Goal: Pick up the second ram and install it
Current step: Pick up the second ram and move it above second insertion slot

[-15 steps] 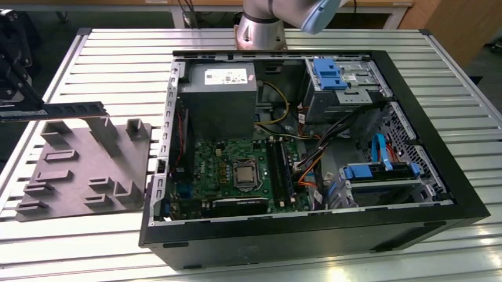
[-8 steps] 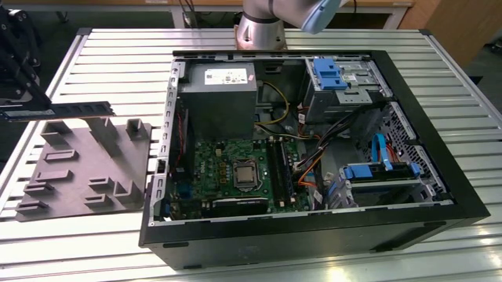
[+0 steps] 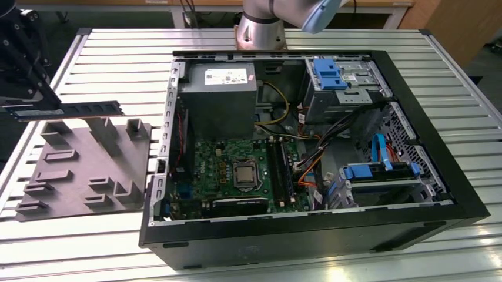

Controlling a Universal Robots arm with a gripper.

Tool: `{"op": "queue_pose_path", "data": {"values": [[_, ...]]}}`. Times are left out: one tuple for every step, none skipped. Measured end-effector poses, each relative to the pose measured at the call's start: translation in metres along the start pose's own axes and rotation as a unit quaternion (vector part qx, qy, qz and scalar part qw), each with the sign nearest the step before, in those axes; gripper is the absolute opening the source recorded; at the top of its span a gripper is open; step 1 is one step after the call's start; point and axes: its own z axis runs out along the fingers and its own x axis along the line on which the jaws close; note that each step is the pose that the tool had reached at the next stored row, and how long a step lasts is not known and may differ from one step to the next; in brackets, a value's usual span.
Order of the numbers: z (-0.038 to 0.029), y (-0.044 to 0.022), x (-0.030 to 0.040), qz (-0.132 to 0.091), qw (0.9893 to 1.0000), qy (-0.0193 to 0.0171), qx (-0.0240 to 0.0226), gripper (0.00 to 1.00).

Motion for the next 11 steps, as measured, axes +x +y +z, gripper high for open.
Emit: {"op": "queue_pose_path", "data": {"values": [[0.0000, -0.0016, 0.0000, 0.000, 1.0000, 0.0000, 0.0000, 0.12], [-0.0001, -0.0032, 0.0001, 0.000, 1.0000, 0.0000, 0.0000, 0.12], [-0.0002, -0.0048, 0.0001, 0.000, 1.0000, 0.0000, 0.0000, 0.12], [-0.0002, -0.0063, 0.0001, 0.000, 1.0000, 0.0000, 0.0000, 0.12], [-0.0003, -0.0077, 0.0002, 0.000, 1.0000, 0.0000, 0.0000, 0.12], [-0.0003, -0.0092, 0.0002, 0.000, 1.0000, 0.0000, 0.0000, 0.12], [-0.0004, -0.0104, 0.0002, 0.000, 1.0000, 0.0000, 0.0000, 0.12], [-0.0005, -0.0116, 0.0002, 0.000, 1.0000, 0.0000, 0.0000, 0.12], [-0.0005, -0.0129, 0.0003, 0.000, 1.0000, 0.0000, 0.0000, 0.12], [-0.0006, -0.0142, 0.0003, 0.000, 1.0000, 0.0000, 0.0000, 0.12], [-0.0006, -0.0154, 0.0003, 0.000, 1.0000, 0.0000, 0.0000, 0.12]]}}
